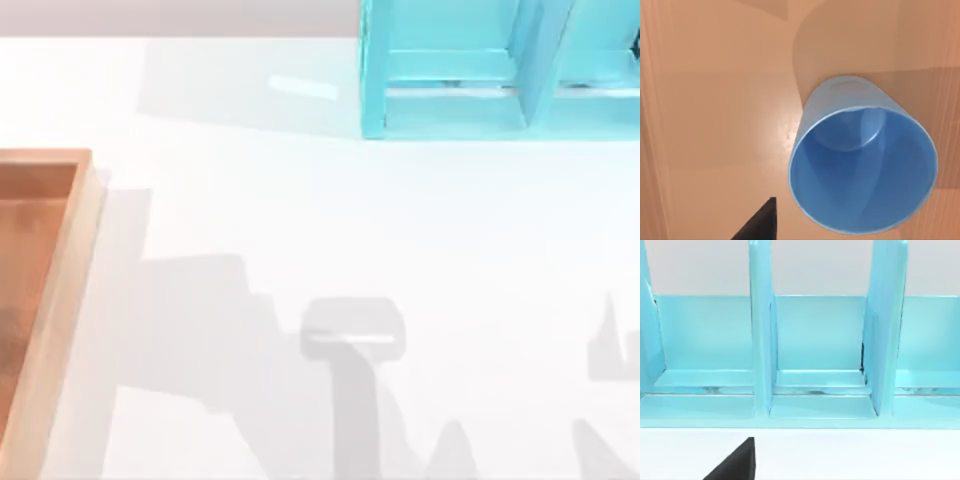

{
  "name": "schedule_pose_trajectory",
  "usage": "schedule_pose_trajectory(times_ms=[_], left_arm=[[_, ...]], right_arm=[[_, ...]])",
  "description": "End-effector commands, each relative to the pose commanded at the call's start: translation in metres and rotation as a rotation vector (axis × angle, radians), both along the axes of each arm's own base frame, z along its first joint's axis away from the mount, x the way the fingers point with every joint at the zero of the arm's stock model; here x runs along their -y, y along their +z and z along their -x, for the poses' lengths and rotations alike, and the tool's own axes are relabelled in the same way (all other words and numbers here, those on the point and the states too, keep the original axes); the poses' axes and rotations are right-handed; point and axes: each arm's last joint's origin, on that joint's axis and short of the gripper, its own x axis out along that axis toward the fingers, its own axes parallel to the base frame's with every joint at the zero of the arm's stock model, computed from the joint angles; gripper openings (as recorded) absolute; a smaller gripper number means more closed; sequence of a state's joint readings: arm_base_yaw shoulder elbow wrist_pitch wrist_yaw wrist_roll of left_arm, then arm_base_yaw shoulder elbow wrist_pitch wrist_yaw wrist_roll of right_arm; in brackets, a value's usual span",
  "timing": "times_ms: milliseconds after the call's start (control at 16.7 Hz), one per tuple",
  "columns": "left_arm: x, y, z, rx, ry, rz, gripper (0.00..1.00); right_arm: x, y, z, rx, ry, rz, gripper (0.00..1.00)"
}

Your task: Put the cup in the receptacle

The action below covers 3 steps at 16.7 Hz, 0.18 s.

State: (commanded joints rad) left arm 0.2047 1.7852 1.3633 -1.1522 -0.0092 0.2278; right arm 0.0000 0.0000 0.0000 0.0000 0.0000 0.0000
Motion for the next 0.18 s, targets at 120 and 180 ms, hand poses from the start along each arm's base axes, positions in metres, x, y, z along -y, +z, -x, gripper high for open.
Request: schedule_pose_trajectory(times_ms=[120,180], left_arm=[[0.0000,0.0000,0.0000,0.000,0.000,0.000,1.00],[0.0000,0.0000,0.0000,0.000,0.000,0.000,1.00]], right_arm=[[0.0000,0.0000,0.0000,0.000,0.000,0.000,1.00],[0.0000,0.0000,0.0000,0.000,0.000,0.000,1.00]])
